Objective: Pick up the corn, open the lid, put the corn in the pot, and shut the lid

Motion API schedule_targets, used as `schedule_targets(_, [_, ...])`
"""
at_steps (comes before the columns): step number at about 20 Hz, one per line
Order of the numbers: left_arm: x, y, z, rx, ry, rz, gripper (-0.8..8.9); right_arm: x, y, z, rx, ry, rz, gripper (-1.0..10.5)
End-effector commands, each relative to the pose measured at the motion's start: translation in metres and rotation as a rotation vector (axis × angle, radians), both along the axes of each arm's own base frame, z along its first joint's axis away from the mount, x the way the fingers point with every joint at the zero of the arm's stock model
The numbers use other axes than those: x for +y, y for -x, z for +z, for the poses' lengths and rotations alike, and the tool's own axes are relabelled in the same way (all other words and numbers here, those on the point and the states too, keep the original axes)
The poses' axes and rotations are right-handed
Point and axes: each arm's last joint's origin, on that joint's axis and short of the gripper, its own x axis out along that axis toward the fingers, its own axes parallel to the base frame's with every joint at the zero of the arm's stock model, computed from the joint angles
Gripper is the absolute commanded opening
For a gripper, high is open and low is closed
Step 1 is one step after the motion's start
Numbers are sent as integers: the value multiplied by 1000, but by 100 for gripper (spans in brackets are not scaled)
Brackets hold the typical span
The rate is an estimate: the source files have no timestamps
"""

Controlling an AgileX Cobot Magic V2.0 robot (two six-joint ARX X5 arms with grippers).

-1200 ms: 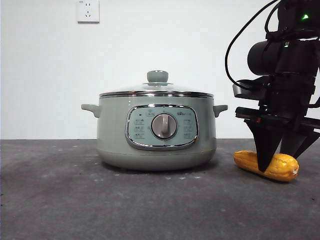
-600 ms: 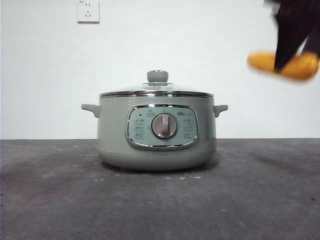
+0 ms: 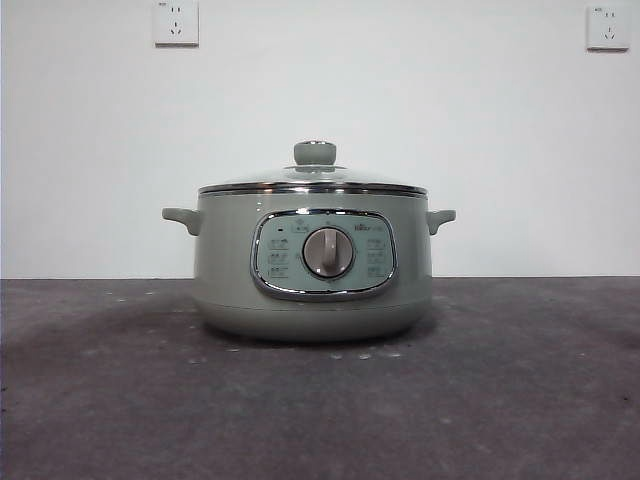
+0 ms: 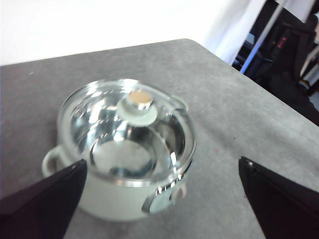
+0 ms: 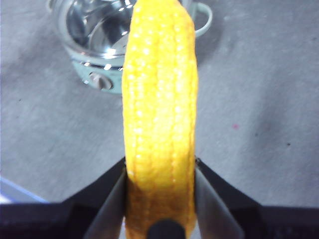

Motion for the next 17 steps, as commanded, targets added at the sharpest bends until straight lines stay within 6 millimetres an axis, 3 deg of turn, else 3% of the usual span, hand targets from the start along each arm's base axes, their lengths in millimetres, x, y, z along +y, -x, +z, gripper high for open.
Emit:
schedule_targets(1, [-21,-28,8,-4,-46,-32,565,1,1,-1,19,-24,22,-12])
schedule_targets(5, [-64,-81,12,4,-131,-63,565,2,3,-1,39,-53,58,-12])
schedule_targets(9, [-104,-134,0,12,-214,-67,565,2,4,-2,52,-66,74,-12])
schedule_targets(12, [-128,-166,-18,33,-259,-75,565,2,4,-2,56,-65,74,-12])
schedule_targets(17, [-147,-194,-63,112,-328,-75,565,2,4,-2,54,-65,74,-12])
